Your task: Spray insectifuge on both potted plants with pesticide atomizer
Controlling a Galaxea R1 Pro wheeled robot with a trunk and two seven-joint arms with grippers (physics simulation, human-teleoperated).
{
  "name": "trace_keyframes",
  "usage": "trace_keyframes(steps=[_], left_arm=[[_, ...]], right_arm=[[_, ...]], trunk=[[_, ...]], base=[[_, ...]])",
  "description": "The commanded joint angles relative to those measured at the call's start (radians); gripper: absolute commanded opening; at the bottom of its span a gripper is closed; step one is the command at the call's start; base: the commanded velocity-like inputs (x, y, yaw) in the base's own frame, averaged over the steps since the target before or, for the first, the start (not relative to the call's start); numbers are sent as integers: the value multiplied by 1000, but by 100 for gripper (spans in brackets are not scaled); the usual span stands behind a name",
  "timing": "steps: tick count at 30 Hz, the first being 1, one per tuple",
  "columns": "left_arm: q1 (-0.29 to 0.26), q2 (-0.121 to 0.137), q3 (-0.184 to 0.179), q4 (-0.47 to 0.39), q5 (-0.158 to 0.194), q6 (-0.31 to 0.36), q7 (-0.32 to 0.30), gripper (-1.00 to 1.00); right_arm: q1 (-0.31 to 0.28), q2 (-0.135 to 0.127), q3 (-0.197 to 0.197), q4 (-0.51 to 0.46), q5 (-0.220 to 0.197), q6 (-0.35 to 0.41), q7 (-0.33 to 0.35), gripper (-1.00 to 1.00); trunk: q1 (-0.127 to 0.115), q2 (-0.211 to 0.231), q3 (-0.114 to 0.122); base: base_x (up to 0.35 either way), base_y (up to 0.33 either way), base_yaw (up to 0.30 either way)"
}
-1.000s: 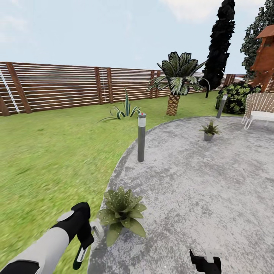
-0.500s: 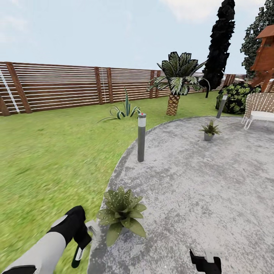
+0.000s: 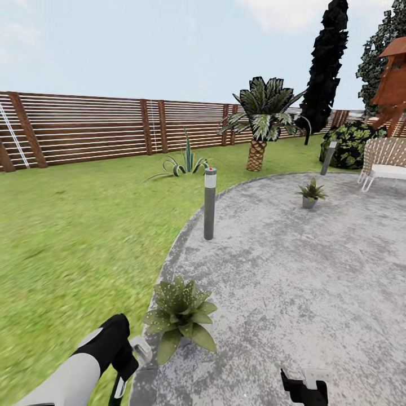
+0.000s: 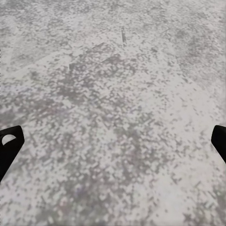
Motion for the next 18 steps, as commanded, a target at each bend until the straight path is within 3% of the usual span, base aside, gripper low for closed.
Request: trace_keyframes(steps=[1,5,18], left_arm=[[0,-3,6,-2,-6,5,-6,-100],[0,-1,2,6,-6,4,-5,-100],[0,-7,3,3,-3,2,48,-100]], right_arm=[[0,0,6,0,-11,-2,5,100],[0,0,6,0,-10,-2,5,100],[0,0,6,0,-9,-2,5,100]], trunk=[[0,0,-1],[0,0,-1],[0,0,-1]], base=[[0,0,0],[0,0,81],[0,-12,266]])
